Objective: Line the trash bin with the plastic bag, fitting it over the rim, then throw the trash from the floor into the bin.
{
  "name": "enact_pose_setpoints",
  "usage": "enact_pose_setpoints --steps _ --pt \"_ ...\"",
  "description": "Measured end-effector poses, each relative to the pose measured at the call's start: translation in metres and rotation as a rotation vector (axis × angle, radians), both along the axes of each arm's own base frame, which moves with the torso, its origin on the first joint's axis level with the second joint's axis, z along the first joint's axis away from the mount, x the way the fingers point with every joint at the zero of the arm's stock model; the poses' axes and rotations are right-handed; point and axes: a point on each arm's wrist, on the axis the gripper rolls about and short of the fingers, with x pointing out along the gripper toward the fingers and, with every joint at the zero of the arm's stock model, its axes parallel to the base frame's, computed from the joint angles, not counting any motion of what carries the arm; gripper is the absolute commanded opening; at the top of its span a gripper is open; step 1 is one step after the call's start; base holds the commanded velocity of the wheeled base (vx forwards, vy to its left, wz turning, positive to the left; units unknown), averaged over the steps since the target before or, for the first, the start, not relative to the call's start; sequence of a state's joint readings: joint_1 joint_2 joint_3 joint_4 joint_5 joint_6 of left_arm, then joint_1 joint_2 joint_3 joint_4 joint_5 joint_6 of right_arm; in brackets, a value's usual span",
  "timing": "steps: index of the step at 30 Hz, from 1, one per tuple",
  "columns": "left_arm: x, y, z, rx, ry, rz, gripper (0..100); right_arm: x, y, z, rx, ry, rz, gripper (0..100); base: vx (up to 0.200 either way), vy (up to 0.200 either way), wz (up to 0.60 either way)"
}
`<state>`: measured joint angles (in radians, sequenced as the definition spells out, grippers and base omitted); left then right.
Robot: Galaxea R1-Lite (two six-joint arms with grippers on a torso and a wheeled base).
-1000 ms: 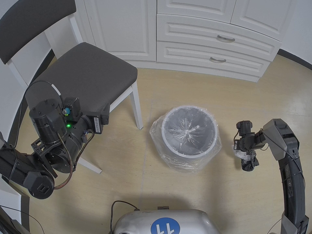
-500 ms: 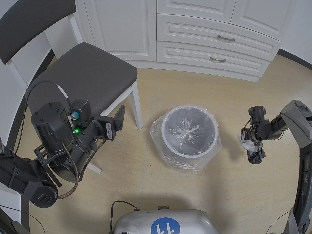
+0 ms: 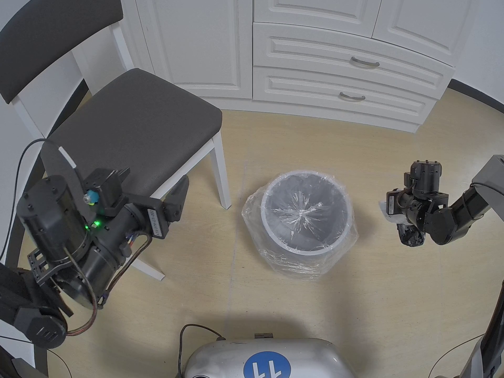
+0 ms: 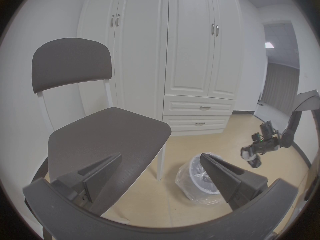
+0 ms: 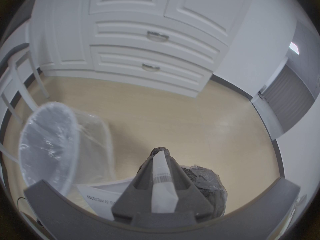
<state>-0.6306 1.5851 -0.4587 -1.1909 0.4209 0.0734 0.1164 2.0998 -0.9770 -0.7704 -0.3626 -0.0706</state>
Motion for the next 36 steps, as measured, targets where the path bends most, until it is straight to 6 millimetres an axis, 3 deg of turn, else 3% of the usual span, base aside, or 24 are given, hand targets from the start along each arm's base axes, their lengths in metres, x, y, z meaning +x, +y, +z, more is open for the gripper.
enact_pose_setpoints --steps 9,16,26,30,36 --pt "-0.023 0.014 0.015 -0.050 -0.046 -0.085 100 -0.032 0.089 0.018 0.067 -0.149 0.199 0 0.000 0.000 0.00" --pt "-0.026 0.018 0.024 -0.070 -0.075 -0.094 100 -0.057 0.142 0.031 0.352 -0.199 0.302 0 0.000 0.000 0.00" --pt "-0.015 0.033 0.035 -0.071 -0.103 -0.118 100 -0.048 0.173 0.044 0.835 -0.218 0.415 0 0.000 0.000 0.00" --pt "-0.010 0.041 0.037 -0.069 -0.112 -0.111 100 -0.035 0.176 0.041 0.906 -0.301 0.452 0 0.000 0.000 0.00" --pt "-0.008 0.045 0.039 -0.069 -0.118 -0.106 100 -0.011 0.181 0.016 0.943 -0.400 0.489 0 0.000 0.000 0.00"
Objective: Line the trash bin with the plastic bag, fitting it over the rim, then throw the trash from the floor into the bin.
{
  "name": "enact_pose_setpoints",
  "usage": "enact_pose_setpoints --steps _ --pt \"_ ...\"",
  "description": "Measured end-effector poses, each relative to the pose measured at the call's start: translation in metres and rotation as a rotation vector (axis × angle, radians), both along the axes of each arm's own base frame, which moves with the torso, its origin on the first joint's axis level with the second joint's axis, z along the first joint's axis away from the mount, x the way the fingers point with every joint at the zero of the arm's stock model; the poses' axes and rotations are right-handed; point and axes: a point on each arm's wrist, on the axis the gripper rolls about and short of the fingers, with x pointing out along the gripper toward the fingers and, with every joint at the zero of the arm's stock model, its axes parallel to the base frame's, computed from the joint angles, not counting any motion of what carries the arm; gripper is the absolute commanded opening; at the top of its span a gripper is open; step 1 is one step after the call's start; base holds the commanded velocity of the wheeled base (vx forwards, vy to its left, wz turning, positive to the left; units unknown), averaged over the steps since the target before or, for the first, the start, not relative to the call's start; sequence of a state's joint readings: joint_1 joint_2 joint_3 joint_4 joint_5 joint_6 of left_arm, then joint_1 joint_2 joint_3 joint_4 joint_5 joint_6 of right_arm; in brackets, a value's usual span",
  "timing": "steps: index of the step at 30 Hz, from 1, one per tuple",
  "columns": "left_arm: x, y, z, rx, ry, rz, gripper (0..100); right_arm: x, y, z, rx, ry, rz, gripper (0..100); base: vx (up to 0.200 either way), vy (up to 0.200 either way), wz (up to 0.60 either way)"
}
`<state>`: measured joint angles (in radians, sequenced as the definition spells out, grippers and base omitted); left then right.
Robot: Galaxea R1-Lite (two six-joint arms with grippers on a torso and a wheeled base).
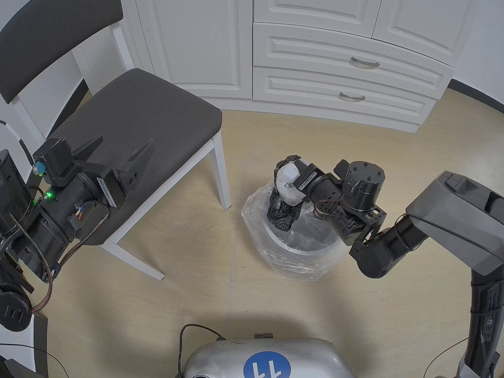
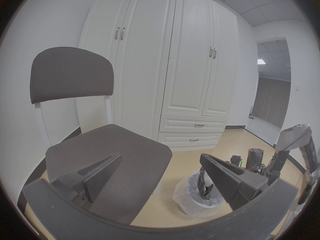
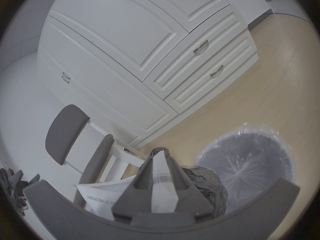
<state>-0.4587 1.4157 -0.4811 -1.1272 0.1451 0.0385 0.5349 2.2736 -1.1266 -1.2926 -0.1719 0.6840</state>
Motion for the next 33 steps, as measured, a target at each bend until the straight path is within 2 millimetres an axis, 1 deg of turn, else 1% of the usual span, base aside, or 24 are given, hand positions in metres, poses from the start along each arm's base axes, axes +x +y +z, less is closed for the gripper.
enact_pose_setpoints --steps 4,7,12,17,21,26,29,33 --pt "0.001 0.001 0.001 -0.001 -0.002 0.002 100 0.015 -0.004 -0.015 0.002 -0.003 -0.020 0 0.000 0.000 0.00" --pt "0.001 0.001 0.001 -0.001 -0.003 0.003 100 0.022 -0.010 -0.019 0.003 -0.006 -0.040 0 0.000 0.000 0.00" --pt "0.001 0.001 0.001 0.000 -0.004 -0.003 100 0.027 -0.018 -0.017 0.006 -0.012 -0.059 0 0.000 0.000 0.00" --pt "0.001 0.001 0.001 0.000 -0.004 -0.004 100 0.025 -0.017 -0.022 -0.003 0.003 -0.055 0 0.000 0.000 0.00" --pt "0.001 0.002 0.001 0.001 -0.004 -0.004 100 0.017 -0.012 -0.033 -0.034 0.025 -0.038 0 0.000 0.000 0.00" --pt "0.001 0.002 0.000 0.001 -0.003 -0.004 100 0.003 -0.006 -0.040 -0.069 0.009 0.009 0 0.000 0.000 0.00" --pt "0.001 0.002 0.000 0.001 -0.003 -0.003 100 -0.011 0.000 -0.045 -0.080 0.001 0.060 0 0.000 0.000 0.00" --pt "0.001 0.002 0.000 0.001 -0.003 -0.004 100 -0.025 0.008 -0.046 -0.105 -0.023 0.110 0 0.000 0.000 0.00"
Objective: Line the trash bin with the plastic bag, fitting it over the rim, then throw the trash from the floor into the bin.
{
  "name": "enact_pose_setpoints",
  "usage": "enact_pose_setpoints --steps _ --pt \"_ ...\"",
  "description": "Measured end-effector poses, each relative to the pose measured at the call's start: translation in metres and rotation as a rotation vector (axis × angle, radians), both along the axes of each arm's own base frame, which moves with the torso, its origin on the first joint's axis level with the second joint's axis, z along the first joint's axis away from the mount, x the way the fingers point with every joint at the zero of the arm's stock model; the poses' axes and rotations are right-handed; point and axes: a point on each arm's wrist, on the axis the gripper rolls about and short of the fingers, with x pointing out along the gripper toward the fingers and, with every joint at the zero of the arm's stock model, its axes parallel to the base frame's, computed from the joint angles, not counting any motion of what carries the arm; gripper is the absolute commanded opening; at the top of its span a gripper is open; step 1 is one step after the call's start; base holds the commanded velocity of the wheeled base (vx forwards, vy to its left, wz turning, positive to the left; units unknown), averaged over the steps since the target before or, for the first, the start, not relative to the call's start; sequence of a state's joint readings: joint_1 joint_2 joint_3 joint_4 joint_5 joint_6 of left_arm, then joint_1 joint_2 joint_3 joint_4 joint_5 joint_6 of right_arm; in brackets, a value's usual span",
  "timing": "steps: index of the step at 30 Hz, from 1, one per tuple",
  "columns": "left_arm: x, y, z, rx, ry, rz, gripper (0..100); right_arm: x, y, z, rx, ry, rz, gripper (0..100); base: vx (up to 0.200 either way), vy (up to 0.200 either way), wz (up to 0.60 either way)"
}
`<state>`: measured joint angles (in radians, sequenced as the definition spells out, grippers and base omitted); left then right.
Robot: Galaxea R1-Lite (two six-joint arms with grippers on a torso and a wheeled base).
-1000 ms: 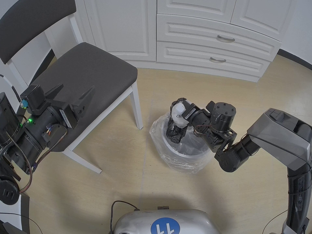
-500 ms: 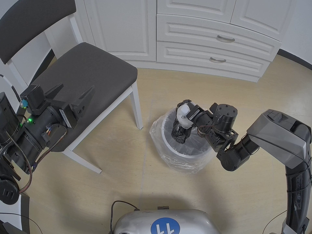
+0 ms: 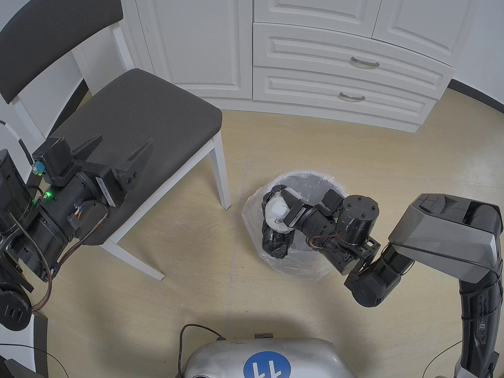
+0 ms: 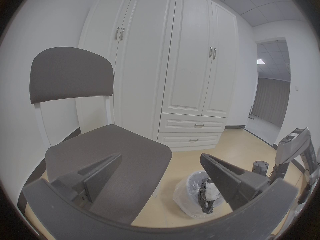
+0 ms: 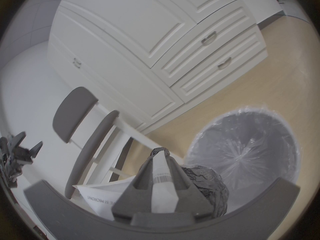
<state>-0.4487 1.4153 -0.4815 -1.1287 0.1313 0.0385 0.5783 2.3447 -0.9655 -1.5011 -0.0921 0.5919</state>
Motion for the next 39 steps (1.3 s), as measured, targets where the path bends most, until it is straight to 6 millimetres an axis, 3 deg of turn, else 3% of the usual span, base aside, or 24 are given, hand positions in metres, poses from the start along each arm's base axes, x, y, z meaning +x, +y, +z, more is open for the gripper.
enact_pose_setpoints --steps 5,14,28,39 --pt "0.000 0.000 0.000 0.000 0.001 0.000 100 0.002 -0.002 0.005 0.006 -0.019 -0.008 0 0.000 0.000 0.00" --pt "0.000 0.000 0.000 0.000 0.000 0.000 100 0.031 -0.017 0.019 0.057 -0.086 -0.088 0 0.000 0.000 0.00" --pt "0.002 0.002 0.000 0.000 0.000 0.008 100 0.071 -0.047 -0.017 -0.005 -0.081 -0.186 0 0.000 0.000 0.00" --pt "0.002 0.003 0.000 0.003 0.001 0.002 100 0.091 -0.081 -0.026 -0.070 -0.110 -0.272 0 0.000 0.000 0.00"
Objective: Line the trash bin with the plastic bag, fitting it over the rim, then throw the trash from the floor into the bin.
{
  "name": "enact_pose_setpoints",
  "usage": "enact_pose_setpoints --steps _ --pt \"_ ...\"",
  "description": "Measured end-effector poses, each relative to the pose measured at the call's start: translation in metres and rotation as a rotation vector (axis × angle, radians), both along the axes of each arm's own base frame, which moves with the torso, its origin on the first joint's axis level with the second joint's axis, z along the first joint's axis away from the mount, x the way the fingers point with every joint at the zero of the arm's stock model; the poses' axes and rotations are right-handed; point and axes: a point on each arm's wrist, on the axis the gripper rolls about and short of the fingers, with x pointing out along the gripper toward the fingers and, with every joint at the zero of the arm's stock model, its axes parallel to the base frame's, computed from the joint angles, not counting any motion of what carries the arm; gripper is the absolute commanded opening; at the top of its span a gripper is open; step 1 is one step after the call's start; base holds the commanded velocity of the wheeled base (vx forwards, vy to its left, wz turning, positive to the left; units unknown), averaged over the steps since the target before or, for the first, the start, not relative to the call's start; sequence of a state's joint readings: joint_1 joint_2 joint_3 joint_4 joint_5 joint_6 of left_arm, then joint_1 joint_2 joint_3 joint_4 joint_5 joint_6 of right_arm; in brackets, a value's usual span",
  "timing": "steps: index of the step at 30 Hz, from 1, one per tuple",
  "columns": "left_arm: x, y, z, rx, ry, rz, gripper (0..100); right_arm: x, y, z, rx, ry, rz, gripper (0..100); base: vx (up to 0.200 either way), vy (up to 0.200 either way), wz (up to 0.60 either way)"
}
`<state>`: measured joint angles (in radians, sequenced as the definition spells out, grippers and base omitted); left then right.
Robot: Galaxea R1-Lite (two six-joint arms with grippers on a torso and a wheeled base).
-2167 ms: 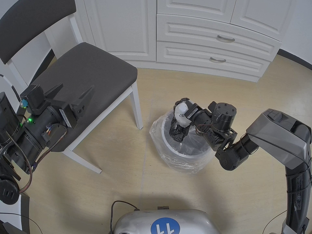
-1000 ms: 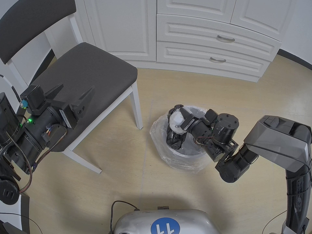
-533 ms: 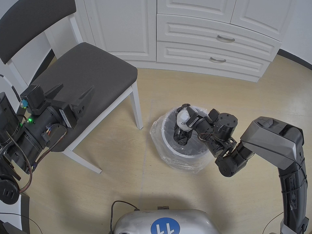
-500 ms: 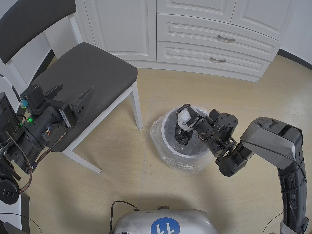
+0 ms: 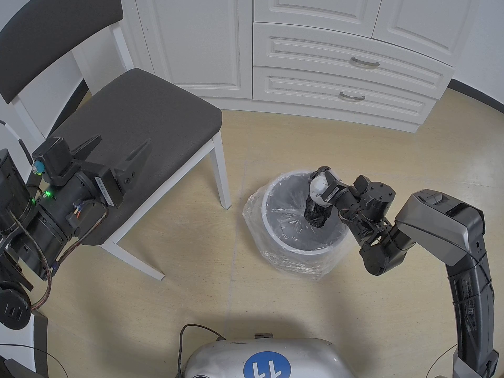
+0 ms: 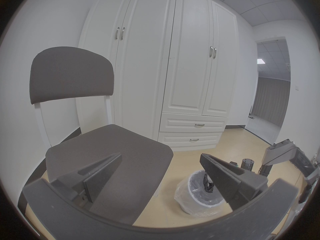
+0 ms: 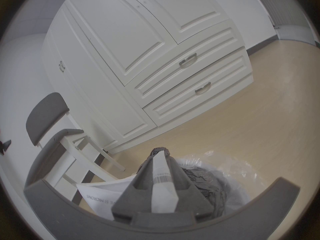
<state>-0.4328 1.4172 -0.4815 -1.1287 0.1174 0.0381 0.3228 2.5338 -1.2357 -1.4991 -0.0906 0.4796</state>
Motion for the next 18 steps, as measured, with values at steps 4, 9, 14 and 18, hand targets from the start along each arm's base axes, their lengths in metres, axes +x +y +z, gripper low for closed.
enact_pose_setpoints --steps 4,9,14,18 --pt "0.000 0.000 0.000 -0.001 -0.001 0.000 100 0.002 -0.010 0.000 -0.037 -0.019 -0.025 0 0.000 0.000 0.00" --pt "0.000 0.000 0.000 0.000 -0.001 0.001 100 -0.001 -0.008 -0.001 -0.043 -0.027 -0.020 0 0.000 0.000 0.00" --pt "0.000 0.000 0.000 -0.001 -0.002 0.002 100 -0.007 0.008 -0.005 -0.044 -0.016 0.012 0 0.000 0.000 0.00" --pt "0.000 0.000 0.000 -0.001 -0.002 0.002 100 -0.017 0.030 -0.011 -0.044 -0.004 0.056 0 0.000 0.000 0.00"
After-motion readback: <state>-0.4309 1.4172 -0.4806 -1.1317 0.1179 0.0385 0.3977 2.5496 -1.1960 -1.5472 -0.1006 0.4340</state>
